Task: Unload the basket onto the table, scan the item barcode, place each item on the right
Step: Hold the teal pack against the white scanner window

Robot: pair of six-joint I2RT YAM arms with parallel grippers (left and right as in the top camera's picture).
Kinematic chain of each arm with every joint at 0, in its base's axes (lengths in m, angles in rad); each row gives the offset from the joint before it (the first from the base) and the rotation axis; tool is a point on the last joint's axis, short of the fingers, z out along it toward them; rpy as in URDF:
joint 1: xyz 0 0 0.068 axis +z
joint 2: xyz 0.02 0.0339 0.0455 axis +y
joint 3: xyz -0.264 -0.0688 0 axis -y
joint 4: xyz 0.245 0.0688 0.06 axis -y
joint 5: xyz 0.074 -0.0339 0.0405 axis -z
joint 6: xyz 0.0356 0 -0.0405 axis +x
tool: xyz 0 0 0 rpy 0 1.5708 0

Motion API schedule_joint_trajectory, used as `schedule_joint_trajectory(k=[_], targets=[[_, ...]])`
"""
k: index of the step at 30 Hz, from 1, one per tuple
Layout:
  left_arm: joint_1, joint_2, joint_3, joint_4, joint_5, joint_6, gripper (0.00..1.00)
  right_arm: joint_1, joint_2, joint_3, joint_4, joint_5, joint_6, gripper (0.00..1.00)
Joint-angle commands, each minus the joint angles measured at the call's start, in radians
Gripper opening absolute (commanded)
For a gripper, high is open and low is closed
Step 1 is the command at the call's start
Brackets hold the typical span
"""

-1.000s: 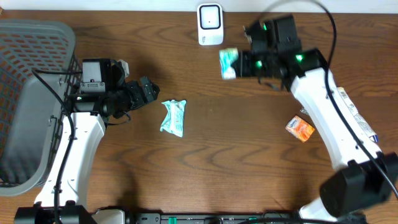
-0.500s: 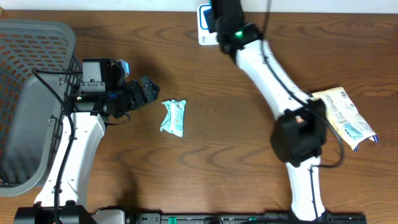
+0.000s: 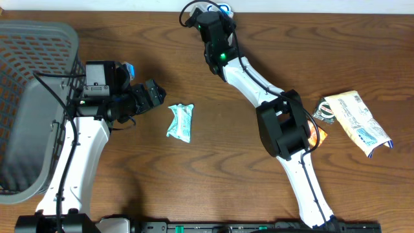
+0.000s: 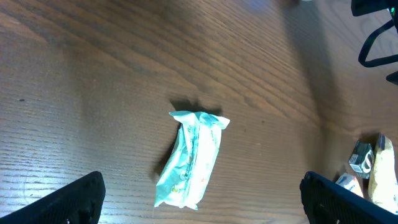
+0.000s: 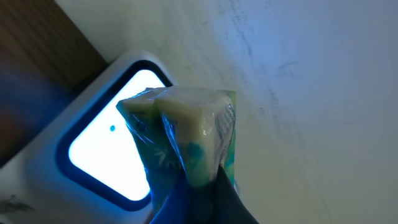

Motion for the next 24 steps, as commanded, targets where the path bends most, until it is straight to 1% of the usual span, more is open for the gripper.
schedule_joint_trajectory(k=[1,15,17,19,22,23,24], targets=[[0.004,0.001,-0.003,0.000,-0.006,0.014,0.99,0.009,-0.006,0.014,-0.001,0.025,-0.039,0.01],[0.004,0.001,-0.003,-0.001,-0.006,0.014,0.99,0.018,-0.013,0.013,-0.015,0.025,-0.028,0.01],[0.004,0.001,-0.003,-0.001,-0.006,0.013,0.99,0.019,-0.053,0.014,-0.062,0.010,0.101,0.01],[0.004,0.001,-0.003,0.000,-0.006,0.013,0.99,0.018,-0.098,0.014,-0.140,-0.042,0.176,0.01],[0.004,0.001,-0.003,0.000,-0.006,0.014,0.99,0.006,-0.179,0.014,-0.269,-0.149,0.283,0.01],[0.004,0.001,-0.003,0.000,-0.006,0.013,0.99,-0.006,-0.246,0.014,-0.355,-0.231,0.380,0.01],[0.004,0.001,-0.003,0.000,-0.006,0.014,0.99,-0.014,-0.278,0.014,-0.394,-0.274,0.425,0.01]])
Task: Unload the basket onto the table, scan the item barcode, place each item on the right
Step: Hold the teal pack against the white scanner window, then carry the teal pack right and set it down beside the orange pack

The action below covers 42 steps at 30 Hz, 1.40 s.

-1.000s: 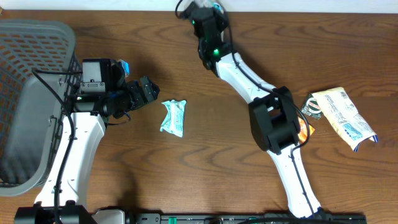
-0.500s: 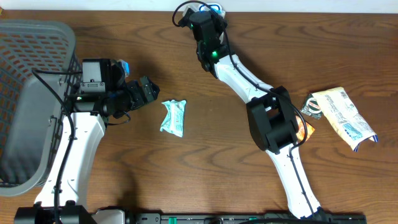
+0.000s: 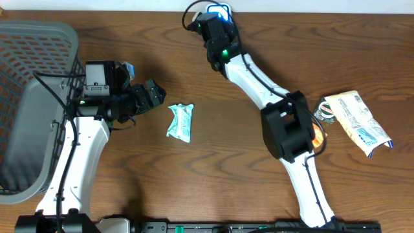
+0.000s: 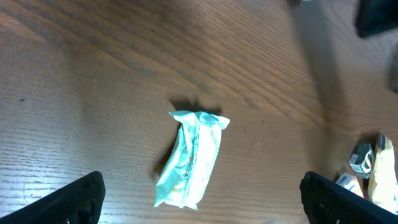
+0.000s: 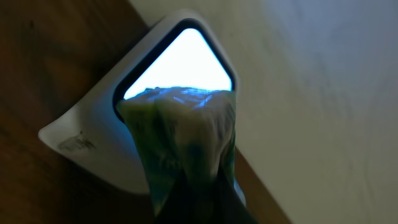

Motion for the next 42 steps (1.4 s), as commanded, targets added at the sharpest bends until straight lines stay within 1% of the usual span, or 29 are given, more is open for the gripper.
schedule_joint_trajectory(k=[1,5,8,10,11,15,18,19,23,27,30,35,42], targets=[[0.004,0.001,-0.003,0.000,-0.006,0.013,0.99,-0.021,-0.225,0.015,-0.127,-0.218,0.275,0.01],[0.004,0.001,-0.003,0.000,-0.006,0.013,0.99,-0.052,-0.358,0.015,-0.331,-0.461,0.507,0.01],[0.004,0.001,-0.003,0.000,-0.005,0.013,0.99,-0.092,-0.440,0.015,-0.492,-0.594,0.694,0.01],[0.004,0.001,-0.003,0.000,-0.006,0.014,0.99,-0.122,-0.486,0.015,-0.617,-0.679,0.732,0.01],[0.004,0.001,-0.003,0.000,-0.006,0.013,0.99,-0.149,-0.514,0.015,-0.719,-0.731,0.747,0.01],[0.004,0.001,-0.003,0.000,-0.006,0.013,0.99,-0.197,-0.536,0.014,-0.975,-0.758,0.804,0.01],[0.004,0.001,-0.003,0.000,-0.006,0.013,0.99,-0.206,-0.525,-0.014,-1.136,-0.673,0.831,0.01],[0.004,0.001,-0.003,0.000,-0.006,0.013,0.99,-0.205,-0.524,-0.032,-1.162,-0.644,0.846,0.01],[0.004,0.001,-0.003,0.000,-0.006,0.014,0.99,-0.206,-0.524,-0.168,-1.190,-0.556,0.895,0.01],[0.004,0.001,-0.003,0.000,-0.005,0.013,0.99,-0.229,-0.524,-0.380,-1.115,-0.487,0.953,0.01],[0.004,0.001,-0.003,0.000,-0.005,0.013,0.99,-0.268,-0.524,-0.475,-1.063,-0.488,0.967,0.01],[0.004,0.001,-0.003,0.000,-0.006,0.014,0.99,-0.371,-0.524,-0.556,-1.031,-0.487,0.969,0.01],[0.004,0.001,-0.003,0.000,-0.006,0.013,0.99,-0.523,-0.524,-0.569,-1.033,-0.488,0.961,0.01]])
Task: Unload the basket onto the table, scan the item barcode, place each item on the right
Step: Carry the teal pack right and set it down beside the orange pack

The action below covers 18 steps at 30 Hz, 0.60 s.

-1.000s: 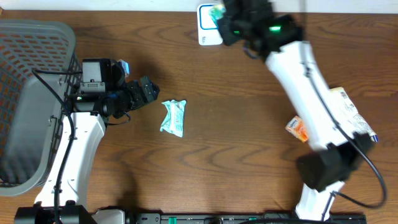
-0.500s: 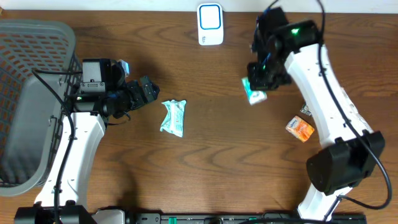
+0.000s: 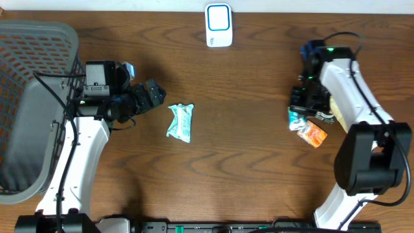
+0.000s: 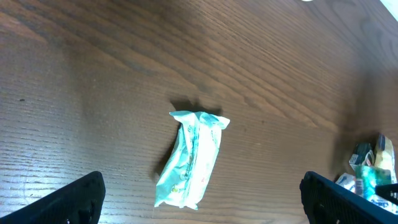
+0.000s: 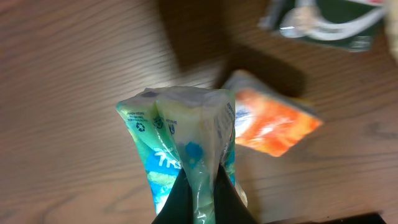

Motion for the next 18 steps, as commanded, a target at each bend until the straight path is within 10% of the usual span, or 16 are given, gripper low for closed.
schedule_joint_trajectory(k=[1,3,8,18], targets=[[0.004,0.001,-0.003,0.000,-0.006,0.013,0.99,-0.061,0.001,-0.005,-0.002,0.011,0.009,0.01],[0.004,0.001,-0.003,0.000,-0.006,0.013,0.99,-0.091,0.001,-0.005,-0.006,0.009,0.009,0.05],[0.004,0.001,-0.003,0.000,-0.006,0.013,0.99,-0.130,0.001,-0.005,-0.012,0.009,-0.032,0.62],[0.004,0.001,-0.003,0.000,-0.006,0.013,0.99,-0.083,0.000,0.146,-0.029,-0.263,-0.146,0.58]])
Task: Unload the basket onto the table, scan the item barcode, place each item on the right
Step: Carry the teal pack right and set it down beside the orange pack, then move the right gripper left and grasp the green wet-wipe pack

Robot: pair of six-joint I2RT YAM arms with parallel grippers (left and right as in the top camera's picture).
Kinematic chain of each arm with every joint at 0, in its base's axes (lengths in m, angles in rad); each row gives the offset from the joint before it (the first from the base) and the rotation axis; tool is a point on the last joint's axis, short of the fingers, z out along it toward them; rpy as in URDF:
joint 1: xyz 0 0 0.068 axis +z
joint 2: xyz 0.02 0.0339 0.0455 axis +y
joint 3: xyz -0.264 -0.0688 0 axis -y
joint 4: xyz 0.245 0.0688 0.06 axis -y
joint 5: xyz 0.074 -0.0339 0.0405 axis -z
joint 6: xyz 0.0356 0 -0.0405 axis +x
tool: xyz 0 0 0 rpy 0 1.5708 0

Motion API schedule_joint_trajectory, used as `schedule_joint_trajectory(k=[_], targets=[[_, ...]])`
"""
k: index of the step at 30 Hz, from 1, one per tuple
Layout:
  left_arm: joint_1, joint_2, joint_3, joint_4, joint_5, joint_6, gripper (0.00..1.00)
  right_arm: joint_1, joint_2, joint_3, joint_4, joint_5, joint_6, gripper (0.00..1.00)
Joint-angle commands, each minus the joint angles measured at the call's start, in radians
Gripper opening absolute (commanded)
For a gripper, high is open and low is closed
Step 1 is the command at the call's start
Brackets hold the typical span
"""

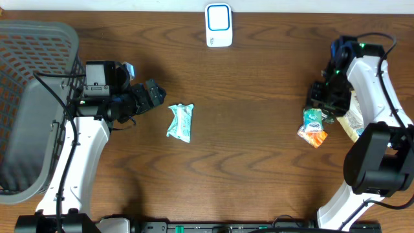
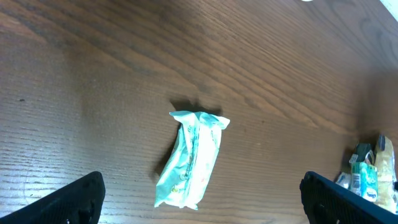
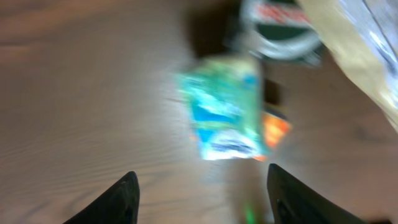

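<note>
The white barcode scanner stands at the table's far edge, its blue-framed window facing up. A green snack packet lies at the right, partly on an orange packet. My right gripper hangs just above it, open and holding nothing. A pale teal wrapped packet lies left of centre. My left gripper is open beside it, a little to its left, with nothing in it.
A grey mesh basket fills the left edge. A tan printed bag and a green-and-white packet lie by the right arm, next to the green and orange packets.
My right gripper was shut on the green packet beside the orange one. Now it is open, slightly further right, and the packet lies on the orange packet. The left arm has not moved.
My right gripper first held the green packet at the scanner's lit window, and still did at the second moment. Then it held the packet over the right-hand pile. Now the packet is let go there. The left arm and teal packet stayed put throughout.
</note>
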Motion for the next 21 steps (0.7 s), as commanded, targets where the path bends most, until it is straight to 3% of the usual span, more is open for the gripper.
schedule_joint_trajectory(k=[1,6,10,21], targets=[[0.004,0.001,-0.003,0.000,-0.006,0.013,0.99,0.059,0.000,0.058,0.030,-0.192,-0.098,0.56],[0.004,0.001,-0.003,0.000,-0.006,0.013,0.99,0.168,0.000,0.060,0.153,-0.343,-0.105,0.53],[0.004,0.001,-0.003,0.000,-0.006,0.014,0.99,0.287,0.000,0.056,0.295,-0.406,-0.014,0.36],[0.004,0.001,-0.003,0.000,-0.006,0.013,0.99,0.599,0.082,0.030,0.602,-0.353,0.176,0.56]])
